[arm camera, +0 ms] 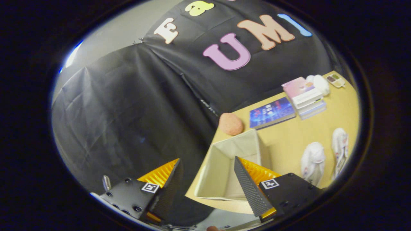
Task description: Open the storage box then place both shoes into the box .Put the left shoe in first, then the right shoe, with the right side of both shoes facing outward in a uniform manner.
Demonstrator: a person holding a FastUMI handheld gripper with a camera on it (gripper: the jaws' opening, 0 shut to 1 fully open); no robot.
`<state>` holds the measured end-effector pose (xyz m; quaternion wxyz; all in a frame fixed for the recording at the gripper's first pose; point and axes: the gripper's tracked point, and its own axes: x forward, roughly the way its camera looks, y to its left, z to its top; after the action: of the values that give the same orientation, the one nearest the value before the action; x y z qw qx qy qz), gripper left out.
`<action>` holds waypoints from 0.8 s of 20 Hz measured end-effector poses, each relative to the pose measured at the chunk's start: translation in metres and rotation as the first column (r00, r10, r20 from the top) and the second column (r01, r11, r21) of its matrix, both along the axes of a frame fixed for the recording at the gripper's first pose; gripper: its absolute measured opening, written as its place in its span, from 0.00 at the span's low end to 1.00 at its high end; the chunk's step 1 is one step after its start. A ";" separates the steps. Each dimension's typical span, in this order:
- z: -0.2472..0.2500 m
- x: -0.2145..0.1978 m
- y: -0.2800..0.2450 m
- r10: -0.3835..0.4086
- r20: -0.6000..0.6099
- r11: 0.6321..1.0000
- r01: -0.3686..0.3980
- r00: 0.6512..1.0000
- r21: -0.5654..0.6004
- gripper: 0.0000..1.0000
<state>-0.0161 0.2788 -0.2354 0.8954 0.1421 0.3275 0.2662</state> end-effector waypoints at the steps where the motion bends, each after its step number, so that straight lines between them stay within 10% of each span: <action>1: -0.006 0.002 -0.024 -0.026 0.005 0.998 0.026 1.000 -0.052 0.98; 16: -0.172 0.026 -0.228 -0.204 -0.099 0.780 0.101 0.974 -0.617 0.96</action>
<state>0.0095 0.0511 -0.4077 0.8827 -0.1061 0.4537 0.0610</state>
